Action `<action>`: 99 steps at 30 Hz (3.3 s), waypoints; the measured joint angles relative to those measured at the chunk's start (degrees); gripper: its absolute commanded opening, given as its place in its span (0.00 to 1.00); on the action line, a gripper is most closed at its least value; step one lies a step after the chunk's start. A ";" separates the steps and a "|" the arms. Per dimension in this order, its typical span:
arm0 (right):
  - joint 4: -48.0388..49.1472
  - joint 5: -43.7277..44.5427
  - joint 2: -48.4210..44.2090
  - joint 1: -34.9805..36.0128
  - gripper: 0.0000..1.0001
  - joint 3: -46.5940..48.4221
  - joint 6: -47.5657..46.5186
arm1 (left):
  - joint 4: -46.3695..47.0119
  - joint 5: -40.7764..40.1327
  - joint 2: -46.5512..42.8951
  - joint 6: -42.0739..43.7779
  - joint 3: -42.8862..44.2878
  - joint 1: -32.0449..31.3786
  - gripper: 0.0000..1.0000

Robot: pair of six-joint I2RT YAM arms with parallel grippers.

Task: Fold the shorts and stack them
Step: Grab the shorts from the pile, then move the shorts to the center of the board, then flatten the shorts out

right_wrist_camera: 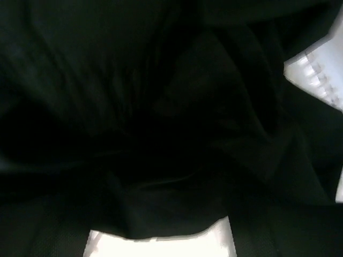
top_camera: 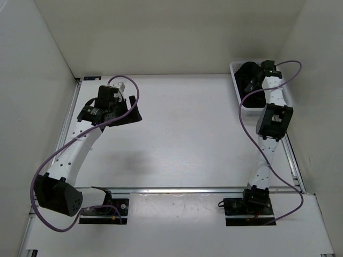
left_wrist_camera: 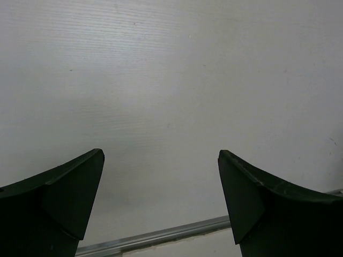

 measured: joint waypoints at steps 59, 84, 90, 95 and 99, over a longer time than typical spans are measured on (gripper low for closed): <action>12.00 -23.69 -47.76 58.21 1.00 -43.23 -0.22 | -20.72 -13.94 -5.77 -0.52 20.74 11.17 0.99; 13.86 -18.51 -23.74 47.65 0.91 -42.51 -2.54 | 4.48 11.56 -12.37 -26.29 -38.32 -8.20 0.63; 15.74 -19.74 -17.86 48.68 0.04 -36.30 -1.40 | 6.45 7.72 -7.76 -26.08 -37.00 -8.20 0.10; 14.56 -18.36 -17.75 48.70 0.00 -34.75 -0.79 | 7.06 5.05 -0.35 -22.91 -33.66 -7.19 0.10; 13.33 -15.63 -20.11 48.41 0.00 -33.29 -1.20 | 5.73 3.91 1.05 -19.78 -29.59 -4.55 0.10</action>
